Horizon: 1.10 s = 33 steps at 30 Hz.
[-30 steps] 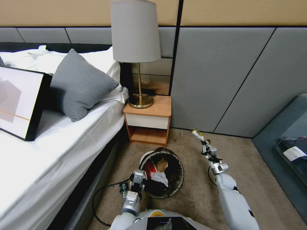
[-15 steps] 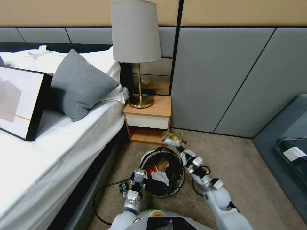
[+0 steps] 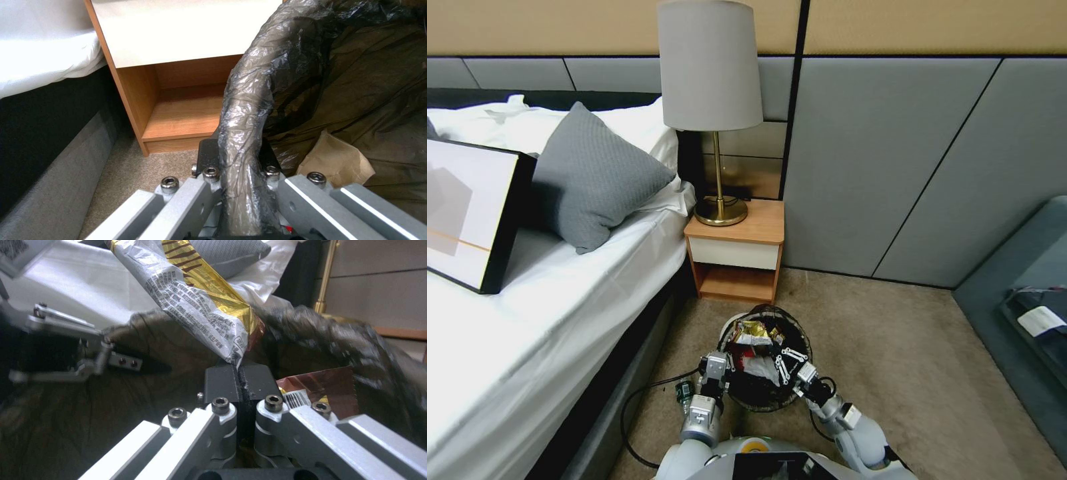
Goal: Pick up the trash bin, then pick up the garbage from the floor and place it into the trash bin.
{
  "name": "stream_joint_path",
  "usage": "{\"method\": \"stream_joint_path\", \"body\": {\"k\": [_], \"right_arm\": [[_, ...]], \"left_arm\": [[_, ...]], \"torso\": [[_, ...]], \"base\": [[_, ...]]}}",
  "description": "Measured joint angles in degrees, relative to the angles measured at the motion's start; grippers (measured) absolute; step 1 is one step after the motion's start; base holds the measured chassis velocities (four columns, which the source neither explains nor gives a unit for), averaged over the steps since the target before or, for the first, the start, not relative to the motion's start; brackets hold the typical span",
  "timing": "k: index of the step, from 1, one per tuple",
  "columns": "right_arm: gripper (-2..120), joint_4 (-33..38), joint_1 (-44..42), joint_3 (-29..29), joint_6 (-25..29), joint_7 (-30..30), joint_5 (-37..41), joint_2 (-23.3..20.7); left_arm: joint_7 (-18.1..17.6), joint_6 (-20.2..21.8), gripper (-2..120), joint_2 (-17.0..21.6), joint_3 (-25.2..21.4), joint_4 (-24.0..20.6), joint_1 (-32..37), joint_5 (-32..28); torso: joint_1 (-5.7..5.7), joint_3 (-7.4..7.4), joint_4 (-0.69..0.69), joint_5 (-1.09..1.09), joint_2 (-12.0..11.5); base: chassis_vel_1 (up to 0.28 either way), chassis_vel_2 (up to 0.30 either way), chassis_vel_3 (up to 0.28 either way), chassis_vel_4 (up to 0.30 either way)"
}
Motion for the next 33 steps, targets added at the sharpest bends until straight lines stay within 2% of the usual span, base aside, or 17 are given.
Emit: {"method": "stream_joint_path", "body": {"k": [10,22,25,26,29,30,33], "right_arm": [[0,-3.45,-0.14,0.72,1.18,-0.58,-0.25,0.59],[0,-7.06,0.81,1.85,1.9,-1.89,-1.04,0.87],[12,-7.41,0.73,1.88,2.06,-1.88,-1.59,0.84],[12,-7.41,0.73,1.88,2.06,-1.88,-1.59,0.84],[26,-7.4,0.5,1.74,2.15,-1.83,-1.95,0.74],[26,-7.4,0.5,1.74,2.15,-1.83,-1.95,0.74],[41,-7.21,0.47,1.72,2.16,-1.81,-2.18,0.61]], "left_arm": [[-0.07,0.44,0,-0.09,0.19,-0.53,0.12,-0.21],[-1.96,3.94,0,0.27,1.23,-3.1,0.97,-5.38],[-2.53,4.7,0,0.24,1.69,-3.49,1.08,-6.86],[-2.53,4.7,0,0.24,1.69,-3.49,1.08,-6.86],[-3.09,5.59,0,0.3,1.87,-4.06,1.26,-8.39],[-3.09,5.59,0,0.3,1.87,-4.06,1.26,-8.39],[-3.35,6.09,0,0.46,1.94,-4.38,1.3,-9.14]], "torso": [[0.0,0.0,-0.01,0.0,0.0],[0.0,0.0,-0.01,0.0,0.0],[0.0,0.0,-0.01,0.0,0.0],[0.0,0.0,-0.01,0.0,0.0],[0.0,0.0,0.0,0.0,0.0],[0.0,0.0,0.0,0.0,0.0],[0.0,0.0,0.0,0.0,0.0]], "base": [[0.0,0.0,0.0,0.0],[0.0,0.0,0.0,0.0],[0.0,0.0,0.0,0.0],[0.0,0.0,0.0,0.0],[0.0,0.0,0.0,0.0],[0.0,0.0,0.0,0.0],[0.0,0.0,0.0,0.0]]}}
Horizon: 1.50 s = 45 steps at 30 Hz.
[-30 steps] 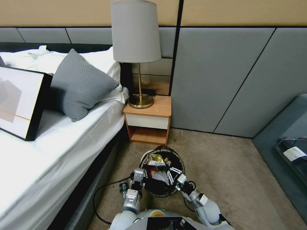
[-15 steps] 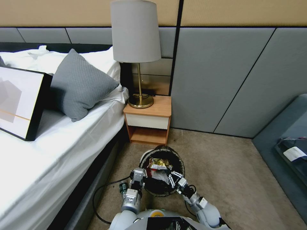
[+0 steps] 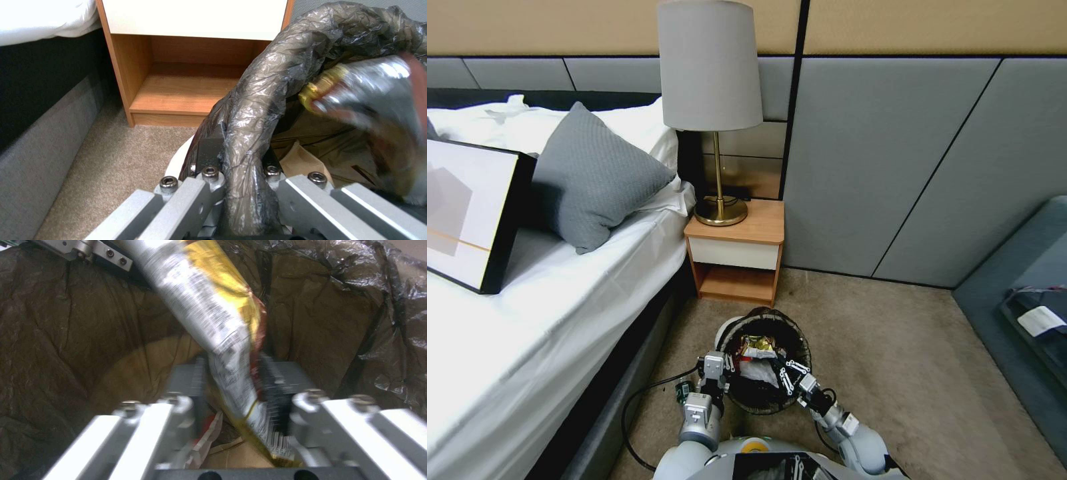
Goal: Pick up the trash bin, then pick up the garbage from the floor and place it into the trash bin.
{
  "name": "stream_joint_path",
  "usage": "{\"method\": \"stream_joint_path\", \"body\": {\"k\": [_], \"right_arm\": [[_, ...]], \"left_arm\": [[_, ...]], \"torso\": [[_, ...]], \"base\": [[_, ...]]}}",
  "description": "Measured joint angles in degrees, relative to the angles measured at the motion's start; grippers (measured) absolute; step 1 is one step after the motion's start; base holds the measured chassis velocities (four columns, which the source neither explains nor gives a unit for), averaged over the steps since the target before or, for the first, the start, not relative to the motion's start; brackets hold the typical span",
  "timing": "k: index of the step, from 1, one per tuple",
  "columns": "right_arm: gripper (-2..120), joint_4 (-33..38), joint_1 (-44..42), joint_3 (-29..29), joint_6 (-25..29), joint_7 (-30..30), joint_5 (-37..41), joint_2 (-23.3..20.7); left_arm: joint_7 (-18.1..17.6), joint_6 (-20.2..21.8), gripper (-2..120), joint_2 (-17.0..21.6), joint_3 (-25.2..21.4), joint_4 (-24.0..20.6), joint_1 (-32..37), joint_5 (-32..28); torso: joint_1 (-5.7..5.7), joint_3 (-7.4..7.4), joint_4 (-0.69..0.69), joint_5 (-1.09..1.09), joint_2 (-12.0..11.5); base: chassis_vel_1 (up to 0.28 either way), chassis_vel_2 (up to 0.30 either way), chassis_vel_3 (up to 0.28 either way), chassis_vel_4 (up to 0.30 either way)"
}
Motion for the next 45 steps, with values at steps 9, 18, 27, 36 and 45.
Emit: {"method": "stream_joint_path", "body": {"k": [9,18,27,36,45], "right_arm": [[76,0.63,-0.06,0.1,0.0,0.0,-0.24,-0.26],[99,1.29,-0.64,0.17,-0.02,-0.01,-0.28,-0.41],[100,2.92,-1.91,0.94,0.64,-0.65,-0.57,-0.59],[100,6.74,-4.45,1.76,1.68,0.0,-0.98,-0.72],[100,21.56,-10.27,4.62,4.15,26.63,-7.8,3.07]], "left_arm": [[-0.04,0.23,0,-0.02,0.07,-0.06,0.08,-0.14],[0.0,0.29,0,-0.08,0.07,-0.11,0.08,-0.3],[0.09,0.32,0,-0.11,0.05,-0.28,0.11,-0.5],[0.12,0.32,0,-0.06,-0.25,-0.22,-0.08,-0.95],[0.11,0.33,0,-0.25,-0.72,0.47,-0.13,-1.07]], "torso": [[0.0,0.0,0.0,0.0,0.0],[0.0,0.0,0.0,0.0,0.0],[0.0,0.0,0.0,0.0,0.0],[0.0,0.0,0.0,0.0,0.0],[0.0,0.0,0.0,-0.01,0.0]], "base": [[0.0,0.0,0.0,0.0],[0.0,0.0,0.0,0.0],[0.0,0.0,0.0,0.0],[0.0,0.0,0.0,0.0],[0.0,0.0,0.0,0.0]]}}
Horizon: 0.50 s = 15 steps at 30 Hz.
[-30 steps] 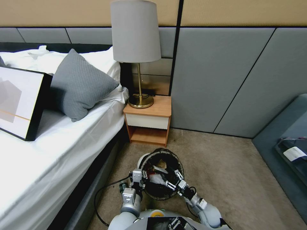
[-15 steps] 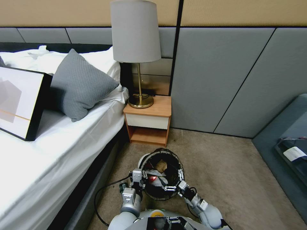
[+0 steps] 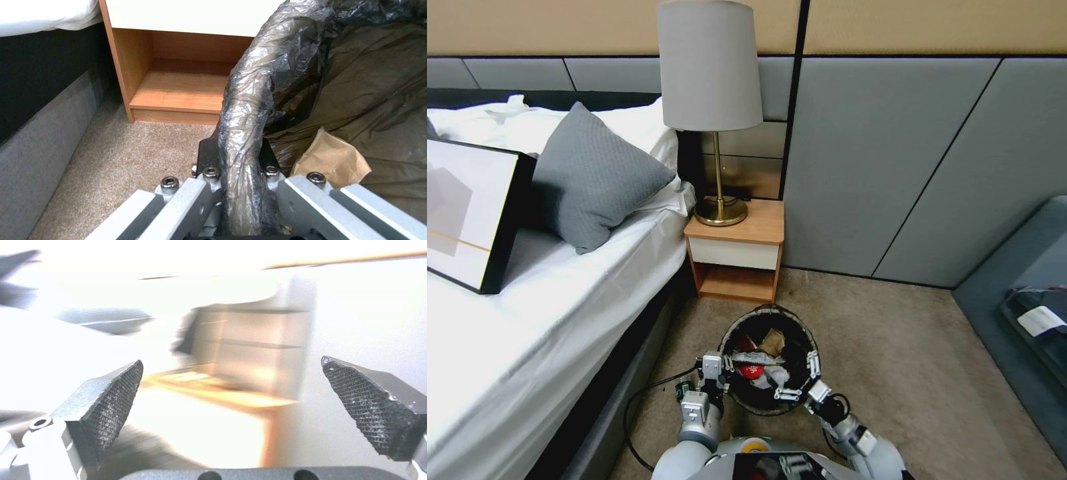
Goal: Pick up the trash bin, then pick up the garbage from the floor and place it into the trash bin.
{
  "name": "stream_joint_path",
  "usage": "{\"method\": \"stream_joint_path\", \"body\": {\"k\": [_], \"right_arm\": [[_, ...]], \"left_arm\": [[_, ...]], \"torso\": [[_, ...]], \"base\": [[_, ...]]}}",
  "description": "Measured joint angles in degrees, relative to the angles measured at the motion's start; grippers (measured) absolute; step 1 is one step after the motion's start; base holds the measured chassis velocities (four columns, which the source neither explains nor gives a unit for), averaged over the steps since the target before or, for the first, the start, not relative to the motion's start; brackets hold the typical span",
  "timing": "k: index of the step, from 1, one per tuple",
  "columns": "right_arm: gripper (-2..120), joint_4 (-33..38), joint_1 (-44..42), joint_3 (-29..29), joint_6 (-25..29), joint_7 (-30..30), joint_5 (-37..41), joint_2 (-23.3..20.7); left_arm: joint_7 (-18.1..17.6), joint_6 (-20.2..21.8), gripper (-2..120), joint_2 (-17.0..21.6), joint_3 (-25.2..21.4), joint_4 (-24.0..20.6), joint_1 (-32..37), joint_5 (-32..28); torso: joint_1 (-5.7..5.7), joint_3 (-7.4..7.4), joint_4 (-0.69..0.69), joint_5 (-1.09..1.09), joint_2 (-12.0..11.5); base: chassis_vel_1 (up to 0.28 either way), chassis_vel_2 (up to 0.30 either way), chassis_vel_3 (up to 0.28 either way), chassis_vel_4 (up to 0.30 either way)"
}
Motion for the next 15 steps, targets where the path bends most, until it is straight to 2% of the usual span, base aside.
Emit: {"method": "stream_joint_path", "body": {"k": [1,2,4,15], "right_arm": [[100,0.0,0.0,0.0,0.0,0.0,0.0,0.0],[100,0.79,-0.36,0.54,-0.4,5.56,-0.76,0.73],[100,1.89,-1.08,1.68,-0.71,8.84,-0.62,1.4],[100,3.56,-2.28,2.82,-0.51,9.2,0.6,2.9]], "left_arm": [[0.0,0.0,0,0.0,0.0,0.0,0.0,0.0],[-0.02,0.0,0,-0.01,-0.02,-0.03,0.11,0.05],[-0.07,0.0,0,0.04,-0.13,-0.09,0.35,0.21],[-0.21,-0.08,0,-0.02,-0.48,-0.07,0.52,0.37]], "torso": [[0.0,0.0,0.0,0.0,0.0],[0.0,0.0,0.0,0.02,0.0],[0.0,0.0,0.01,0.01,0.0],[0.0,0.0,0.0,0.0,0.0]], "base": [[0.0,0.0,0.0,0.0],[0.0,0.0,0.0,0.0],[0.0,0.0,0.0,0.0],[0.0,0.0,0.0,0.0]]}}
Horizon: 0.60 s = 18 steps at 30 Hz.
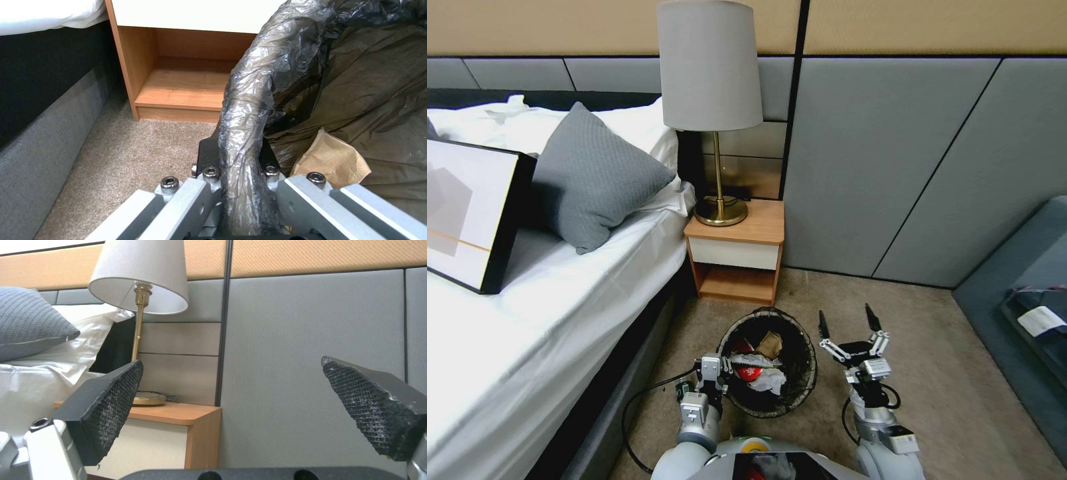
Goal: Pick up the trash bin, then pick up the garbage from the floor and place it into the trash bin.
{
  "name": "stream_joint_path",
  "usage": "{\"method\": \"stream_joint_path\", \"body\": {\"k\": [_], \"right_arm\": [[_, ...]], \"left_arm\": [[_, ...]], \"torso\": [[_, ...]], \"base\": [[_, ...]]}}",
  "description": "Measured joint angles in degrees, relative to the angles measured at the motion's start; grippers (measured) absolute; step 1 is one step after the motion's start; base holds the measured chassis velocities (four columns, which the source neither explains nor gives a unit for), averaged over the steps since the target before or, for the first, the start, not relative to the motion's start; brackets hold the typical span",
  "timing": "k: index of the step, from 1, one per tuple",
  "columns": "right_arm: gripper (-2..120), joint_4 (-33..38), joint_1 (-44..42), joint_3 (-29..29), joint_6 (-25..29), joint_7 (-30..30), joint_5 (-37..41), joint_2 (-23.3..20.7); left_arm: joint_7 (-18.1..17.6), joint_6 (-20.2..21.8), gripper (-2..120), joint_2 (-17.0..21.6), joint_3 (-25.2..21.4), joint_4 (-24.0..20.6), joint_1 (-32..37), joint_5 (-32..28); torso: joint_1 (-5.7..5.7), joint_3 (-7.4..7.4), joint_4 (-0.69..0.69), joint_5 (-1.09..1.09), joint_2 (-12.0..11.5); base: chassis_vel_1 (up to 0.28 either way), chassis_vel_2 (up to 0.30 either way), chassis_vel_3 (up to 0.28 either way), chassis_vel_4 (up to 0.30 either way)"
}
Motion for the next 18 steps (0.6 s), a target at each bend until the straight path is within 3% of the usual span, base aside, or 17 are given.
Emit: {"method": "stream_joint_path", "body": {"k": [18], "right_arm": [[100,-6.98,2.97,2.63,-0.03,0.56,2.12,0.05]], "left_arm": [[-0.05,-0.18,0,0.0,-0.32,-0.14,0.12,-0.3]], "torso": [[0.0,0.0,0.0,0.01,0.0]], "base": [[0.0,0.0,0.0,0.0]]}}
